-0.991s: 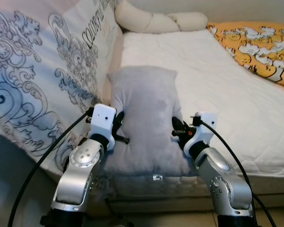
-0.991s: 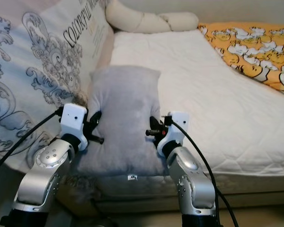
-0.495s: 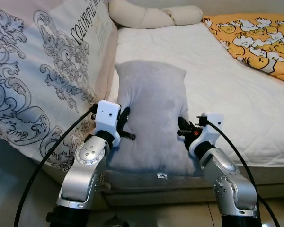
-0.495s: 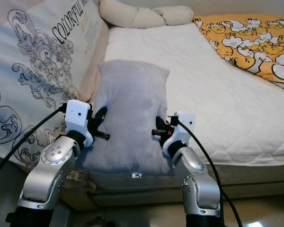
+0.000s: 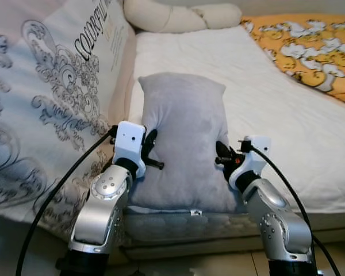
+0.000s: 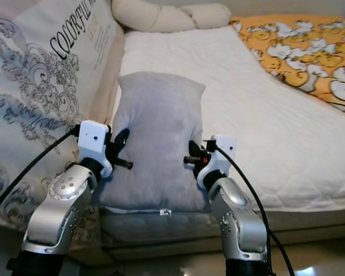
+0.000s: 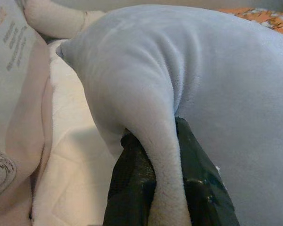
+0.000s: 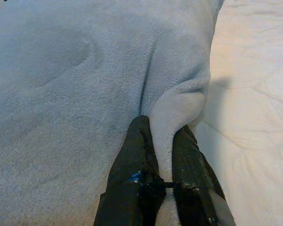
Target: Clean up the room
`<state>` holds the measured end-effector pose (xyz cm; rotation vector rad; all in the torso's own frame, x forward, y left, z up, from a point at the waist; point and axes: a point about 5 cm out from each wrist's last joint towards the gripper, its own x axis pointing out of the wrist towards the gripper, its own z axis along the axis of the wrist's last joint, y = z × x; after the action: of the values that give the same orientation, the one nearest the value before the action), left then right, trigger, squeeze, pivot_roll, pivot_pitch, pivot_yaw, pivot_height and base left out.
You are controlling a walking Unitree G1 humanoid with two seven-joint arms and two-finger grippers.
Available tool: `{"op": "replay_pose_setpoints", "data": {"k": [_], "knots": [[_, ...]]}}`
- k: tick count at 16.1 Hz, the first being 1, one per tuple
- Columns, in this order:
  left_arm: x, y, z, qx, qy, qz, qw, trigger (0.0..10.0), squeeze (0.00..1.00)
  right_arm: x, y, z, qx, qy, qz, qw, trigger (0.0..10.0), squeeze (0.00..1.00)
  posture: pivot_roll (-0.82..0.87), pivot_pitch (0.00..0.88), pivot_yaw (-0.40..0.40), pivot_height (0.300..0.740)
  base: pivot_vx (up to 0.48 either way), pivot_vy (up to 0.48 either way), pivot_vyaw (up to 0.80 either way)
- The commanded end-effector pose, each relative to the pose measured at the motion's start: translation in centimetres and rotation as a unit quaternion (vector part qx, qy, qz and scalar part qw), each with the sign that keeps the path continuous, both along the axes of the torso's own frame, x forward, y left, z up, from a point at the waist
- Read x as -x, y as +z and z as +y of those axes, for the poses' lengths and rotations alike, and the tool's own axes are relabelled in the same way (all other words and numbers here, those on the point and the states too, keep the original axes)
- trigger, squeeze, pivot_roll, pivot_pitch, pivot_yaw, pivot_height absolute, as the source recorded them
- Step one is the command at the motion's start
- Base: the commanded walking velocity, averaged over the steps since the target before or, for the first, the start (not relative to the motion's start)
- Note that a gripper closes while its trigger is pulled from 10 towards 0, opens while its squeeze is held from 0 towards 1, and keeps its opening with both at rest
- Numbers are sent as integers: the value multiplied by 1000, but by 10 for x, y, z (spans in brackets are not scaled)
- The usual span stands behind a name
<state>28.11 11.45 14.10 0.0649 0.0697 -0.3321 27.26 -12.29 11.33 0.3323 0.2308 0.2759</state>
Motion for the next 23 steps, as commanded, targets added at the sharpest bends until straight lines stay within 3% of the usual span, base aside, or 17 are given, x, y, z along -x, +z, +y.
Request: {"op": "replay_pose_setpoints", "data": {"k": [1,2,5,11,14,23], "knots": [[-3,9,-1,0,1,-24,1000,10000,0,-3,6,1,5,7,-19,1000,10000,0,24,0,35,740,379,0,0],[-3,9,-1,-1,-1,-25,1000,10000,0,-4,6,1,23,11,-23,999,10000,0,23,0,35,740,379,0,800],[-2,9,-2,-2,-6,-25,1000,10000,0,-5,3,-4,0,-26,-10,1000,10000,0,22,0,37,740,380,0,533],[-1,8,-3,-7,-14,-24,1000,10000,0,-2,2,5,26,22,-20,999,10000,0,30,0,32,740,371,0,133],[0,8,-3,-9,-16,-24,1000,10000,0,0,-1,6,16,19,-12,1000,10000,0,36,0,30,740,356,0,0],[7,4,-3,-13,-33,-8,999,10000,0,2,-8,5,17,21,3,1000,10000,0,43,0,37,740,0,0,0]]}}
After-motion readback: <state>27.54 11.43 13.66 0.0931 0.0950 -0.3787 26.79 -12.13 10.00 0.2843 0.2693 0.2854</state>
